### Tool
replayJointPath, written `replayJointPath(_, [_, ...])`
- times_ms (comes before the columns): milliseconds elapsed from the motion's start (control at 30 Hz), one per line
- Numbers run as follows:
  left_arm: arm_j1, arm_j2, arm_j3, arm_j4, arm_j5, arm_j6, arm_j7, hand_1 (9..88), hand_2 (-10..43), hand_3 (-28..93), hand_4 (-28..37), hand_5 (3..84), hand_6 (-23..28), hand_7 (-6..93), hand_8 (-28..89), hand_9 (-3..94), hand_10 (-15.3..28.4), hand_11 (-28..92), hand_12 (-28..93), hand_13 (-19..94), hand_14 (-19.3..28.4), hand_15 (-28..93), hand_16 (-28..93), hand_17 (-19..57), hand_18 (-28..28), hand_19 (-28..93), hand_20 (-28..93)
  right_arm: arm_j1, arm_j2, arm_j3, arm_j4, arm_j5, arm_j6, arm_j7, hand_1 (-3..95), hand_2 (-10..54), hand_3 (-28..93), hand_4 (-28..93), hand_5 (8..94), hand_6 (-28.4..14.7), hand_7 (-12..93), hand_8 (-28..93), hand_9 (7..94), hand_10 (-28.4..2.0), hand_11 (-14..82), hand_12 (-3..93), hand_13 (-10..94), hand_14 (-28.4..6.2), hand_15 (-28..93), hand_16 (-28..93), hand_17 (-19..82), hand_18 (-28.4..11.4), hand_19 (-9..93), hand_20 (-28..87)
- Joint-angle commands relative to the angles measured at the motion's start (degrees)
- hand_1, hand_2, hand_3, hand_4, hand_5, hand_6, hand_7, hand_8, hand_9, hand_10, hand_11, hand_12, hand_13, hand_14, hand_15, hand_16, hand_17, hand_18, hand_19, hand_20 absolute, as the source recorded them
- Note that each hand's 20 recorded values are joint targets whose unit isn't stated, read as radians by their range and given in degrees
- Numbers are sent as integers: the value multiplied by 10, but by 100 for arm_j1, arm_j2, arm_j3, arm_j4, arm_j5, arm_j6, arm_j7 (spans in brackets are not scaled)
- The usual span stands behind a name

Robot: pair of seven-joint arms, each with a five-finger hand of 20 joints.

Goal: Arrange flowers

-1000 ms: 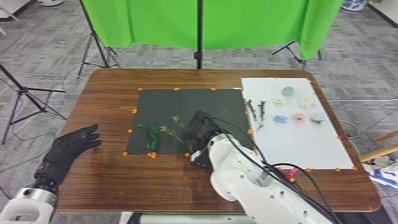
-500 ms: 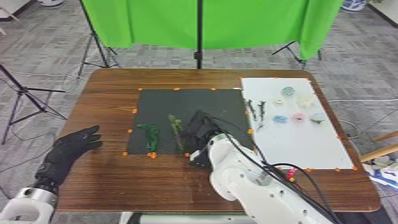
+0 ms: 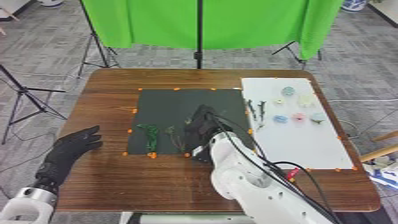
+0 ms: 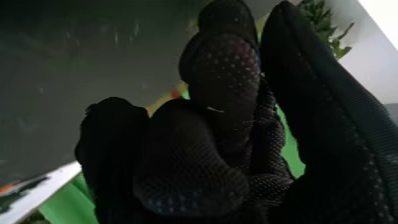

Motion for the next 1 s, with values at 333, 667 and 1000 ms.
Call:
replayJointPath(333, [16,-52,7,6,116,-105,-34,265,-10,656,-188,447,63,68,-53,426,139,159,115,367,190,196,17,90,145,114,190,-186,140,246,-599,-285,-84,-318,504,-95,558,-72,874,-38,214,153,937,-113,425,254,937,-12,694,278,739,-114,932,513])
replayJointPath(667, [58,-75,-45,-10,153,-136,-45,265,-10,656,-189,448,64,68,-53,425,139,158,116,367,190,195,17,90,145,116,189,-438,307,517,-847,-142,-1118,-45,406,-37,646,-89,873,-32,204,16,937,-118,414,259,937,-17,690,291,733,-122,932,535])
replayJointPath(1000, [38,-77,-32,-7,205,-188,-46,267,-9,654,-189,448,64,67,-53,426,139,158,115,367,191,195,17,90,146,117,189,-441,378,371,-956,-744,-1107,-203,347,-63,637,-89,844,-34,171,-79,937,-123,397,277,937,-20,678,322,724,-127,932,554])
